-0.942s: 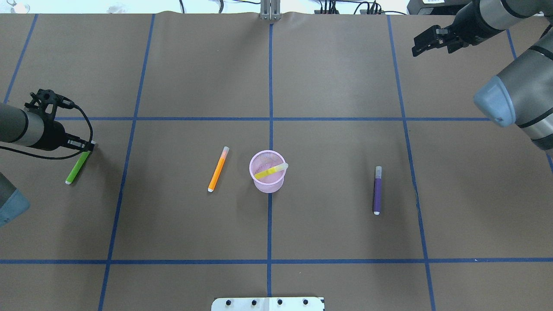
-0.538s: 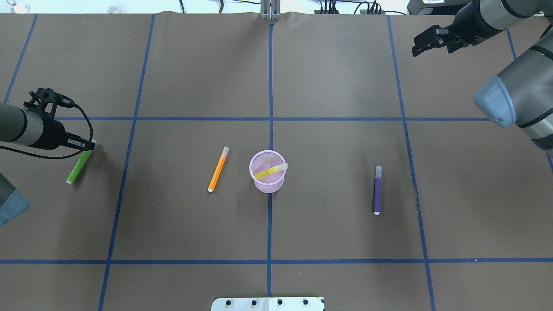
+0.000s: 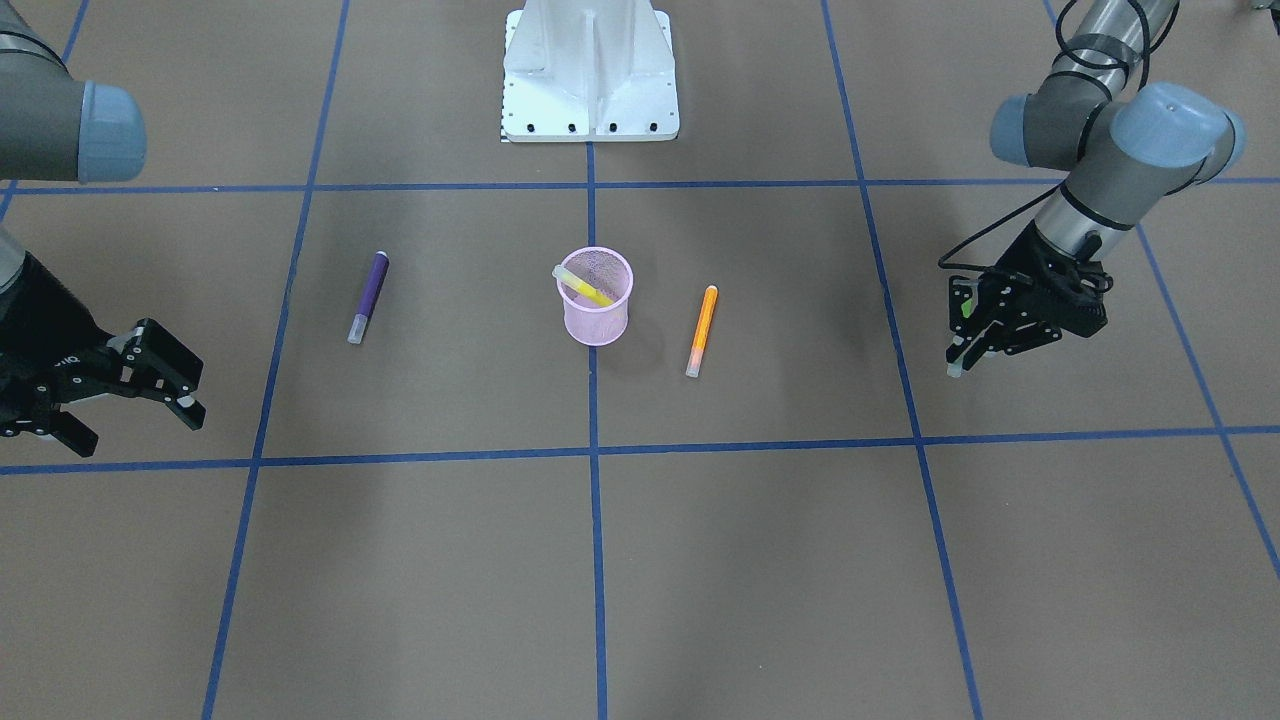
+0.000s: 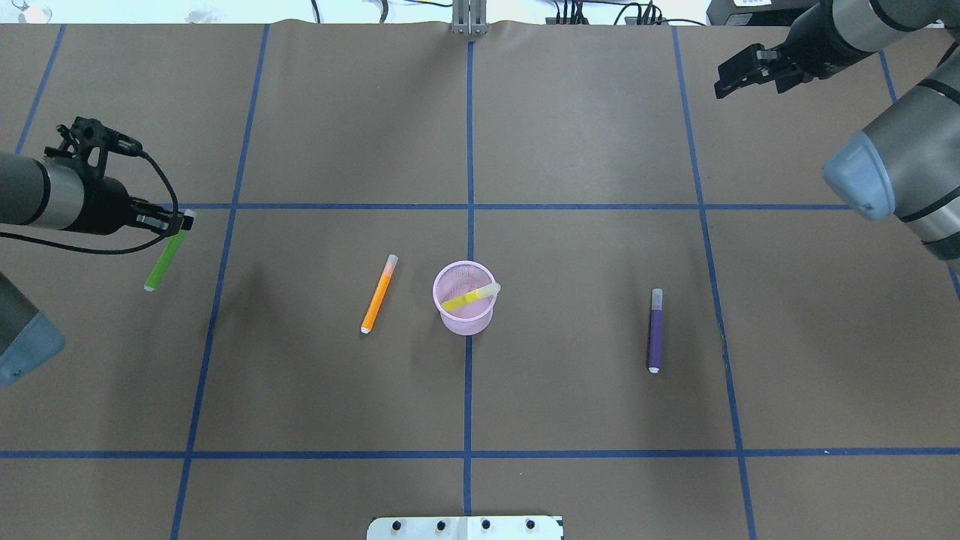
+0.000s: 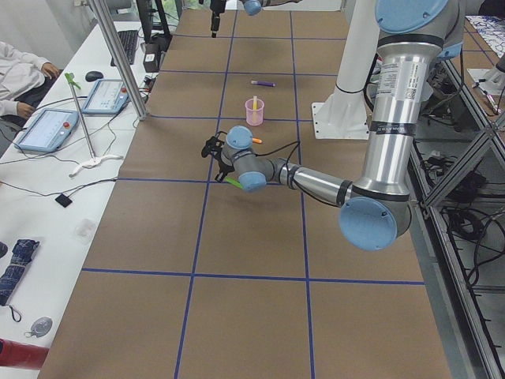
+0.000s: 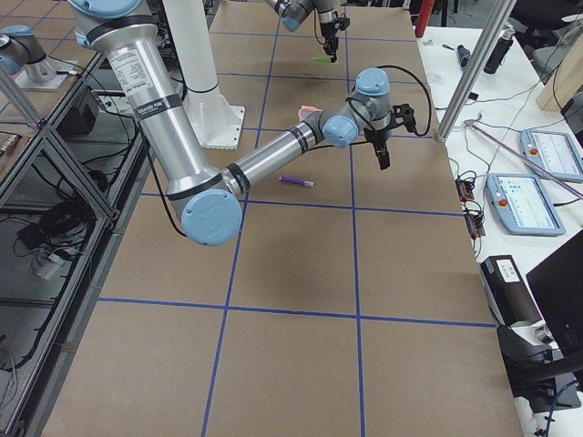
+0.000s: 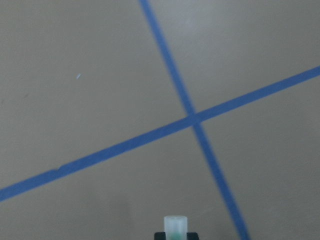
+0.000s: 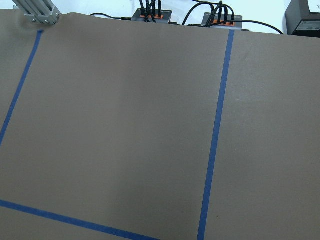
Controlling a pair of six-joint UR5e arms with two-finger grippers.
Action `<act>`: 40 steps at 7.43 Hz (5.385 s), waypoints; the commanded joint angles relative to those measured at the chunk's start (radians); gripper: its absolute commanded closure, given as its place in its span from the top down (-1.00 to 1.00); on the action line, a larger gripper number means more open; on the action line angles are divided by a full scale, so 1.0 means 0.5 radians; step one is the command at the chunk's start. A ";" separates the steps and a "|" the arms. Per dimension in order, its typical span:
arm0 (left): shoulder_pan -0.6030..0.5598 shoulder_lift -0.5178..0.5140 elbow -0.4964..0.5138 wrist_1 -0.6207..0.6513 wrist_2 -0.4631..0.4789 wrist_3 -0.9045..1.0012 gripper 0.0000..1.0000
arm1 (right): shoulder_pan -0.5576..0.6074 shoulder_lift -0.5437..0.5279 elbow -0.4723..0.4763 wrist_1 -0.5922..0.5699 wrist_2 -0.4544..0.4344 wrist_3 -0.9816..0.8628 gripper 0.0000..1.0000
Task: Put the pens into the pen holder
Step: 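Grasp the green pen with the left gripper, then carry the green pen with the left gripper over the cup and release, then raise the left arm away while the right gripper reaches to the purple pen, then grasp the purple pen with the right gripper and lift it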
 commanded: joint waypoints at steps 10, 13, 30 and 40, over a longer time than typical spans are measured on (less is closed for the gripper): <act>0.958 -0.799 0.233 -1.121 1.378 0.077 -1.00 | 0.007 0.023 -0.001 0.003 -0.021 -0.001 1.00; 0.976 -0.821 0.376 -1.190 1.397 0.142 -1.00 | 0.007 0.023 -0.004 0.003 -0.021 -0.004 1.00; 0.087 -0.772 -0.532 1.639 0.050 0.133 0.98 | -0.811 -0.458 0.514 -0.012 -0.735 1.163 0.97; 0.105 -0.778 -0.581 1.639 0.072 0.108 0.98 | -1.306 -0.462 0.324 -0.018 -1.122 1.435 -0.70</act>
